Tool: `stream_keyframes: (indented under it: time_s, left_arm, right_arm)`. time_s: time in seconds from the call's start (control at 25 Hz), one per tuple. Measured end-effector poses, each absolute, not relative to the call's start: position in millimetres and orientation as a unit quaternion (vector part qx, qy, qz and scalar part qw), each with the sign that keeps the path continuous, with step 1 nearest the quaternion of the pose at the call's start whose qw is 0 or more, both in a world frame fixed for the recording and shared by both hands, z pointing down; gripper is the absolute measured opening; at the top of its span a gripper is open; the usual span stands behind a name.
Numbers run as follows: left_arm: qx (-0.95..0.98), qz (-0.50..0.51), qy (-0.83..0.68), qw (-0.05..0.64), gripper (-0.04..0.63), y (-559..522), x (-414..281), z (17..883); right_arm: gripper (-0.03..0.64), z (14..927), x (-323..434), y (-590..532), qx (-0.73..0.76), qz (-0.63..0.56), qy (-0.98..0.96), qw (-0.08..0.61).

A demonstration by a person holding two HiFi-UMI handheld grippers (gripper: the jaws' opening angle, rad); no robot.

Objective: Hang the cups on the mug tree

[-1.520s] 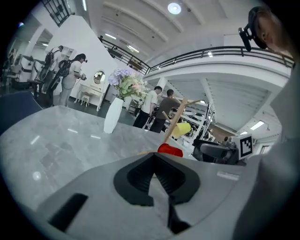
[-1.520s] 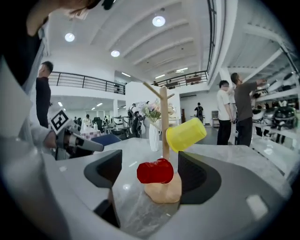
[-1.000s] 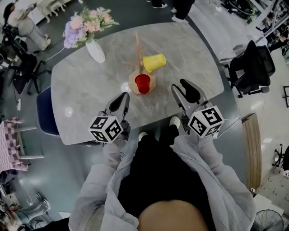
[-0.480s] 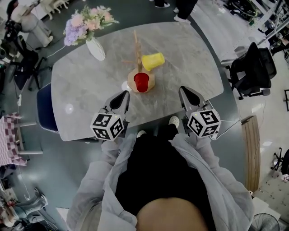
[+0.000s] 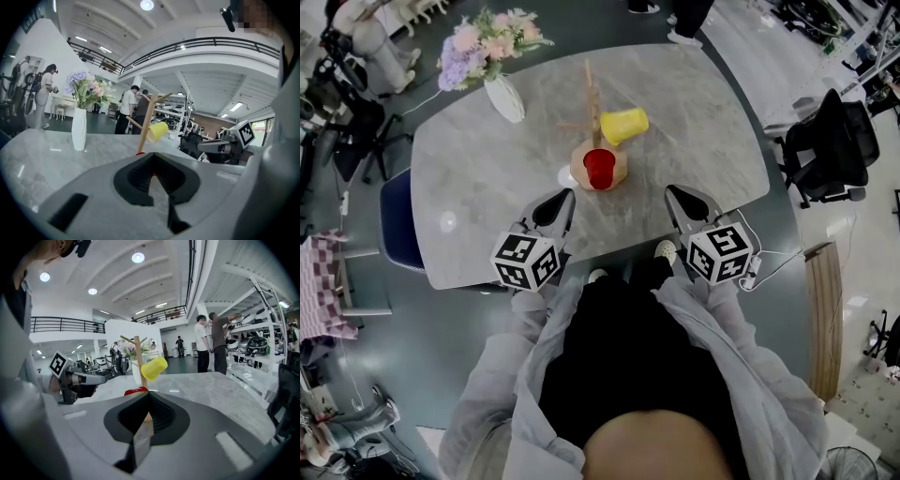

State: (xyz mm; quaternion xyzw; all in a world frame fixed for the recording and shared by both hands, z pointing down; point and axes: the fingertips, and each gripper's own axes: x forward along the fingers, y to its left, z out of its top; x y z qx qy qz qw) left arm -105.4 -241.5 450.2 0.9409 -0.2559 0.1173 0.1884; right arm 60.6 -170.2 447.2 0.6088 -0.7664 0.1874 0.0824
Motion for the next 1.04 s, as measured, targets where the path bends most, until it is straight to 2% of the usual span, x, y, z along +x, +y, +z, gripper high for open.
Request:
stream_keyframes:
  time_s: [1.04]
  left_arm:
    - [0.941, 0.13, -0.246, 0.194, -0.003, -229.9, -114.4, 458.6]
  right_arm:
    - [0.012, 449.7, 44.3, -166.1, 0.598, 0.191, -0.774, 0.086]
